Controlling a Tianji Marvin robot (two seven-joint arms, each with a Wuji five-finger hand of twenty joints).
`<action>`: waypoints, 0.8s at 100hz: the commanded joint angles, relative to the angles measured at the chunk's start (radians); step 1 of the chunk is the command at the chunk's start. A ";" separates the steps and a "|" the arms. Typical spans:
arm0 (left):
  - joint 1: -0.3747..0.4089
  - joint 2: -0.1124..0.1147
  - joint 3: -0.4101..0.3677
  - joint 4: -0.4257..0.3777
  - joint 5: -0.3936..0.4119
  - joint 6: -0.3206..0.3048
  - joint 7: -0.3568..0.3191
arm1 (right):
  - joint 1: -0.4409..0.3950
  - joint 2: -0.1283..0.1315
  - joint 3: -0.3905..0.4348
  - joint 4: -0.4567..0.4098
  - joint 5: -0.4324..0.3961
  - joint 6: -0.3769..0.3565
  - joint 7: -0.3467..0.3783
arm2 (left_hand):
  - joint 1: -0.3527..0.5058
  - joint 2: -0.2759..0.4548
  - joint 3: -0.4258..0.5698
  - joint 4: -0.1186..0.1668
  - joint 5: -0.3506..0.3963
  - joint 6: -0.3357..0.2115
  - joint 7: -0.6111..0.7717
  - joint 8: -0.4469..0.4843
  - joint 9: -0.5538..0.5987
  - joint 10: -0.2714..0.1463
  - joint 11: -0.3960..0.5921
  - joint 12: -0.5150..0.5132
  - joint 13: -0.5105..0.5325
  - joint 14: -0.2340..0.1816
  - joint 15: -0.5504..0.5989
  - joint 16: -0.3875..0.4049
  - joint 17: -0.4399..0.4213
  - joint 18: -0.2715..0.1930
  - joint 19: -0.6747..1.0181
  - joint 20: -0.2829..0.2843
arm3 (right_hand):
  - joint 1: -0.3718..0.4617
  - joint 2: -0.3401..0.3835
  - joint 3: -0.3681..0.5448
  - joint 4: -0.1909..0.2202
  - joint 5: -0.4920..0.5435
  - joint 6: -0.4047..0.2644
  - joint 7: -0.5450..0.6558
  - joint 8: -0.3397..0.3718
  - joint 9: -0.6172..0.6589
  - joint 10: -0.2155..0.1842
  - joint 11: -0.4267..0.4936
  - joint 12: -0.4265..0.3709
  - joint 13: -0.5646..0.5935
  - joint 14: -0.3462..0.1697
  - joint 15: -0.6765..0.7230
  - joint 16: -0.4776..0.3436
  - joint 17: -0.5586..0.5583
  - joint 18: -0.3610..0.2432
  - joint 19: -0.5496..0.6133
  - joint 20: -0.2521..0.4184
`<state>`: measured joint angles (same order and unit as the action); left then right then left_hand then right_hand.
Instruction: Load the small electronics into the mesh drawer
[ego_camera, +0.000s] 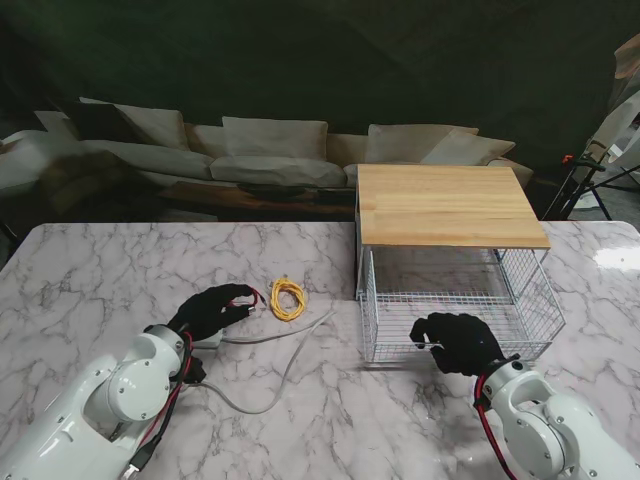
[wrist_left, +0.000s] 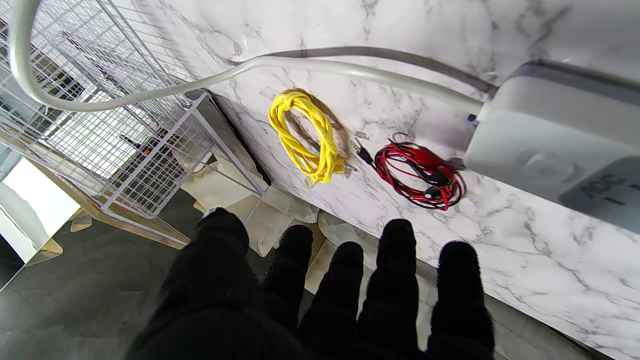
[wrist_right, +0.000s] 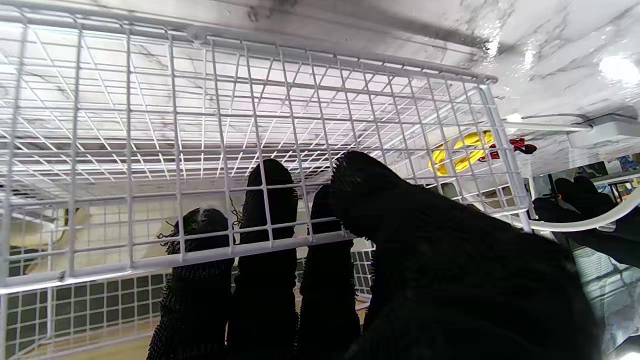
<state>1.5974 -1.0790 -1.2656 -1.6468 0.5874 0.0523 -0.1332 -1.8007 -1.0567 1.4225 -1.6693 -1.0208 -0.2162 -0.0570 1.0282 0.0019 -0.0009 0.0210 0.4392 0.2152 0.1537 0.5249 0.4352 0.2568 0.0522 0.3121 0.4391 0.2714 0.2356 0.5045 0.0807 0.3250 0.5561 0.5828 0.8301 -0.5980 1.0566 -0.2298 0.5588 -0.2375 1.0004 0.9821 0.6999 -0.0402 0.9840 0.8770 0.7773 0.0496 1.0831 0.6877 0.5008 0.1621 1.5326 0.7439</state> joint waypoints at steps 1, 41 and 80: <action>-0.001 -0.001 0.003 -0.001 -0.002 0.004 -0.015 | -0.023 0.000 0.006 -0.012 -0.005 0.001 -0.007 | -0.017 0.052 -0.022 -0.020 -0.019 0.001 -0.001 0.001 0.008 -0.014 0.009 0.007 -0.016 -0.005 -0.016 -0.009 -0.013 0.014 -0.020 0.006 | 0.083 0.050 0.116 0.019 0.127 -0.168 0.143 0.048 0.018 -0.020 -0.006 0.013 0.019 0.011 0.018 0.007 0.009 -0.014 0.055 0.003; -0.003 0.000 0.006 0.000 -0.003 0.004 -0.021 | -0.032 -0.003 -0.015 -0.012 0.020 -0.008 -0.012 | -0.017 0.051 -0.022 -0.020 -0.019 0.001 0.000 0.002 0.009 -0.014 0.009 0.007 -0.016 -0.005 -0.016 -0.009 -0.013 0.013 -0.020 0.006 | 0.058 0.110 0.005 0.047 0.084 -0.171 0.039 -0.089 0.024 -0.008 -0.053 0.001 0.023 0.003 -0.036 -0.001 0.014 -0.018 0.048 -0.021; -0.005 0.001 0.009 -0.002 0.002 0.008 -0.023 | -0.075 -0.001 0.030 -0.040 -0.007 -0.022 -0.010 | -0.018 0.051 -0.022 -0.020 -0.013 0.000 0.003 0.003 0.006 -0.014 0.008 0.006 -0.017 -0.006 -0.017 -0.009 -0.011 0.013 -0.021 0.005 | -0.472 0.242 -0.434 0.183 -0.154 0.067 -0.371 -0.342 -0.286 0.089 -0.423 -0.409 -0.237 0.034 -0.631 -0.232 -0.352 0.162 -0.380 -0.053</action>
<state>1.5950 -1.0781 -1.2612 -1.6468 0.5880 0.0538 -0.1392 -1.8544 -1.0567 1.4463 -1.6906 -1.0225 -0.2366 -0.0627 1.0282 0.0019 -0.0009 0.0210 0.4392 0.2152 0.1537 0.5249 0.4352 0.2567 0.0522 0.3121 0.4391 0.2714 0.2356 0.5045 0.0806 0.3250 0.5561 0.5828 0.4336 -0.3989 0.6828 -0.0781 0.4540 -0.2277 0.7163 0.6636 0.4721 0.0210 0.6120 0.5136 0.5897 0.0603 0.5204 0.4898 0.1950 0.2873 1.2178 0.7054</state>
